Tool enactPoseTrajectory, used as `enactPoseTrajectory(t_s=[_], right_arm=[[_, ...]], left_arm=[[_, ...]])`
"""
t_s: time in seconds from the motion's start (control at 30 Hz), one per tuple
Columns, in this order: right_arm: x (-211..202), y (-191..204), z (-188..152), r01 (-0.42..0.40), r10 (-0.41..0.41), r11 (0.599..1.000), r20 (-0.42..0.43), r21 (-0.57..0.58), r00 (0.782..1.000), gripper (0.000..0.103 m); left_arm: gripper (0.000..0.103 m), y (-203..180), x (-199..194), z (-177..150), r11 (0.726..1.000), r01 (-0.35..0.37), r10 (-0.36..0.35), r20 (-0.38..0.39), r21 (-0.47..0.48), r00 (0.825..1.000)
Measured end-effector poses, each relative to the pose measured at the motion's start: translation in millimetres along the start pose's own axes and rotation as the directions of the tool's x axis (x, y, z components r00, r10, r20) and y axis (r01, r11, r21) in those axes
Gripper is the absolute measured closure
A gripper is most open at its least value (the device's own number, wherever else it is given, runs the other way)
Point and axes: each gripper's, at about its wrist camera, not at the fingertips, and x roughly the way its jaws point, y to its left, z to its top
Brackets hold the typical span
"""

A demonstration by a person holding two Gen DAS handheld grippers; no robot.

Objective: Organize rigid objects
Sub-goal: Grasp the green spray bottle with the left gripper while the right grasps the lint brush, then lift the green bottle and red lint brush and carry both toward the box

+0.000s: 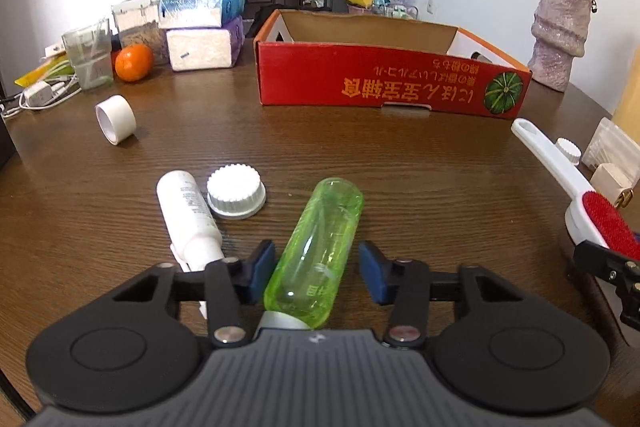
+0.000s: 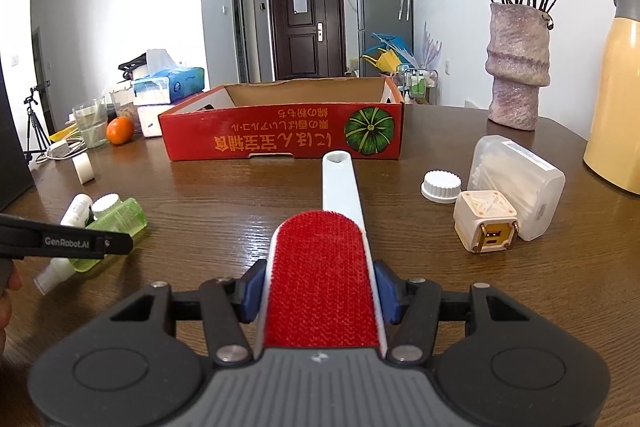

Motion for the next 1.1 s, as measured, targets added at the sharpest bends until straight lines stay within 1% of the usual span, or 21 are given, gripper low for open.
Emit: enactPoseTrajectory(t_s=[0.07,0.1,0.13,0.2,0.4,0.6,0.83,1.1], right_arm=[[-1,0,0,-0.001,0.001,1.0,0.004,0.001,1.0,0.048],[-1,0,0,-0.001,0.001,1.0,0.008,0.002,1.0,0.048],[-1,0,0,-0.002,0.002,1.0,0.012,0.003,1.0,0.048],[-2,0,0,-0.002,0.002,1.0,0.017,0.002,1.0,0.048],[-2,0,0,0.0,0.0,1.0,0.025,0.007,1.0,0.048],[-4,0,0,0.002,-0.002,1.0,0.032,0.009,0.999,0.048],[-5,0,0,0.007,-0.007,1.0,0.049,0.008,0.999,0.048],[-12,1,4,0.002,-0.003,1.0,0.078,0.01,0.997,0.048]], left_arm=[[0.065,-1,-1,0,1.0,0.011,-0.011,0.002,0.003,1.0],[0.07,-1,-1,0,1.0,0.014,-0.014,0.005,0.001,1.0],[0.071,0,-2,0,1.0,0.017,-0.017,0.005,-0.003,1.0],[0.071,2,-2,0,1.0,0.026,-0.026,0.004,-0.012,1.0],[0.071,-1,-5,-1,1.0,0.017,-0.017,0.017,0.008,1.0],[0.071,-3,-11,-2,1.0,0.019,-0.019,0.031,0.004,0.999],[0.071,-6,-21,-2,0.999,0.042,-0.04,0.048,-0.022,0.998],[0.071,-13,-31,6,0.996,0.072,-0.069,0.056,-0.046,0.996]])
